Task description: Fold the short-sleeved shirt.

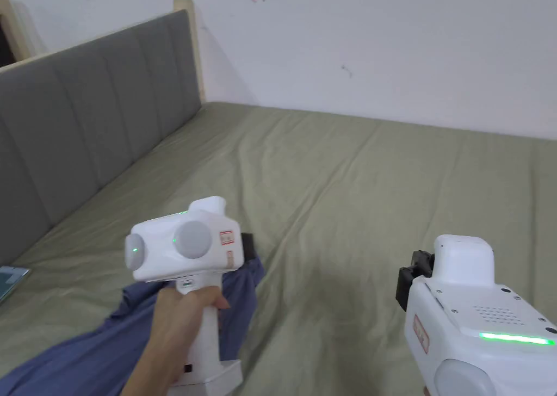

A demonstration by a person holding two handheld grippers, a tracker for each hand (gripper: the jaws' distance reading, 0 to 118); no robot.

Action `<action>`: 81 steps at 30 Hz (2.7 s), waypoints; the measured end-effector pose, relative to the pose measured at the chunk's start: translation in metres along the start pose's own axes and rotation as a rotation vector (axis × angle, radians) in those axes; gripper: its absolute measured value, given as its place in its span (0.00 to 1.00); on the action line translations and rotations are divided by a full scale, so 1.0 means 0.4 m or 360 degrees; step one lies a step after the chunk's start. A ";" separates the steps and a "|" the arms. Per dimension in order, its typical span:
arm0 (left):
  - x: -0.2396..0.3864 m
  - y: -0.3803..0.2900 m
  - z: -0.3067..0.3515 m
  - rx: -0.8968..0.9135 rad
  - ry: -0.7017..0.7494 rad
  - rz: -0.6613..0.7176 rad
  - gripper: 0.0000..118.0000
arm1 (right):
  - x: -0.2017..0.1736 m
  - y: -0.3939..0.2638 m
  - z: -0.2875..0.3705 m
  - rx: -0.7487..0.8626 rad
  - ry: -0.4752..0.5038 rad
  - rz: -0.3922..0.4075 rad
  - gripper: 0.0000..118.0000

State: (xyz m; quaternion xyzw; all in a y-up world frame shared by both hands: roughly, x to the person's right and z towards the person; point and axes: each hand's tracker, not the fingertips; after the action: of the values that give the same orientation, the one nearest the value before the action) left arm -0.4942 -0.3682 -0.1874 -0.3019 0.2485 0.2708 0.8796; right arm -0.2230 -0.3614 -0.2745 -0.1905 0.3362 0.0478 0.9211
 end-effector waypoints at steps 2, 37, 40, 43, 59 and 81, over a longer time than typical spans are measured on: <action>0.109 0.015 -0.013 -0.0006 -0.0179 -0.0091 0.03 | 0.054 0.010 0.030 0.0050 -0.0095 0.0012 0.00; 0.380 -0.296 -0.173 -0.0515 -0.0290 -0.0478 0.00 | 0.418 -0.122 0.143 -0.0192 -0.0506 -0.0303 0.00; 0.259 -0.239 -0.168 -0.0414 -0.0214 -0.0327 0.00 | 0.396 -0.126 0.115 -0.0225 -0.0472 -0.0272 0.00; 0.165 -0.149 -0.167 -0.0370 -0.0086 -0.0244 0.57 | 0.378 -0.125 0.082 -0.0252 -0.0432 -0.0255 0.00; 0.063 -0.103 -0.366 -0.0653 0.0367 -0.0337 0.03 | 0.396 -0.167 0.012 -0.0398 -0.0407 -0.0231 0.00; 0.092 -0.038 -0.266 -0.0477 0.0191 -0.0272 0.03 | 0.854 -0.122 -0.437 -0.1194 -0.0273 -0.0395 0.83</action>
State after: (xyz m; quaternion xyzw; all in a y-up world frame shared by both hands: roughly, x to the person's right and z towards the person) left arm -0.4869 -0.4372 -0.2776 -0.4654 0.2309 0.2106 0.8281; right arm -0.0549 -0.4870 -0.5994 -0.5479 0.1917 0.0714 0.8111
